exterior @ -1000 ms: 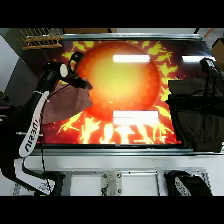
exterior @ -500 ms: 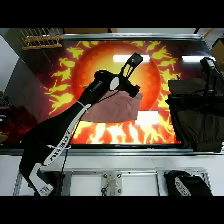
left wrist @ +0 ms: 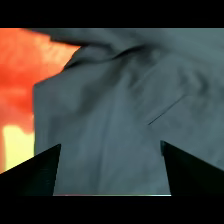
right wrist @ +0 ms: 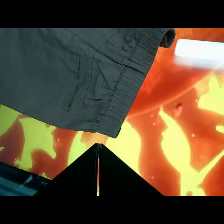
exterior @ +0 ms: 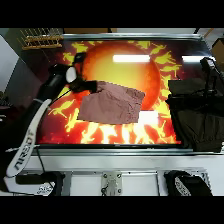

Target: Fold the clothes and pants, and hang the long-sleeved shirts on hangers.

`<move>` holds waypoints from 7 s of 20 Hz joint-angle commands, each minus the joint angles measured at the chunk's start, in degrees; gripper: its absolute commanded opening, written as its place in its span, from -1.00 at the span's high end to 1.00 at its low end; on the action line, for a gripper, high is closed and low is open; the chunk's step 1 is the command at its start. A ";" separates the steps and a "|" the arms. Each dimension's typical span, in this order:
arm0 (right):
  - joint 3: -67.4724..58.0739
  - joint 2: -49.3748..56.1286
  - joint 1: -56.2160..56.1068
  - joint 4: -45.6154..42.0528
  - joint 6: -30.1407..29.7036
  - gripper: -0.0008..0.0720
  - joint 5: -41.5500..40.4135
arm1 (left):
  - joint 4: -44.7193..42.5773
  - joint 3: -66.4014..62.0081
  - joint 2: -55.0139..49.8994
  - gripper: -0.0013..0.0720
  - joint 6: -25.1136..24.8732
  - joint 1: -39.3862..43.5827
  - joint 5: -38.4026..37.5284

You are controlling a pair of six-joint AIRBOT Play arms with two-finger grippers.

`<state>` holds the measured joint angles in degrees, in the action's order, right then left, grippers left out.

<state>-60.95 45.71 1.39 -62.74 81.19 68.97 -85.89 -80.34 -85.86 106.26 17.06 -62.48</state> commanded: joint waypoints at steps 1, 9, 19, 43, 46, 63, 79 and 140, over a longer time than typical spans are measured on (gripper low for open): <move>0.02 0.02 -0.07 0.02 0.26 0.92 0.00 | 8.46 22.73 9.40 -0.96 6.19 -11.61 4.68; 0.02 0.02 -0.07 0.92 0.24 0.92 0.00 | 33.05 41.22 10.67 -0.95 -3.04 -21.64 21.16; 0.04 0.04 -0.07 2.51 0.20 0.91 0.02 | 32.92 27.96 -0.28 0.51 -4.11 -12.66 20.35; 25.07 30.82 -18.67 17.84 14.64 -0.24 -48.19 | 23.28 41.77 17.88 0.94 -6.82 -6.34 19.21; 23.61 32.33 -18.67 17.77 13.18 -0.02 -49.81 | 23.28 41.77 17.88 0.94 -6.82 -6.34 19.17; -22.10 -2.45 -18.69 -7.93 19.63 0.93 -8.83 | 19.39 -8.24 49.88 0.94 -3.41 -2.89 9.73; -16.00 28.55 -16.76 -4.50 26.56 0.93 5.07 | 4.98 -11.50 3.39 0.94 1.97 -3.93 -7.65; 19.82 39.74 18.23 29.35 -22.95 -0.97 -5.95 | 21.53 32.72 30.25 0.94 -5.29 3.63 12.96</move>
<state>-41.36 82.30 19.55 -36.12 61.10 63.24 -64.47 -47.57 -55.66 100.86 20.62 -49.32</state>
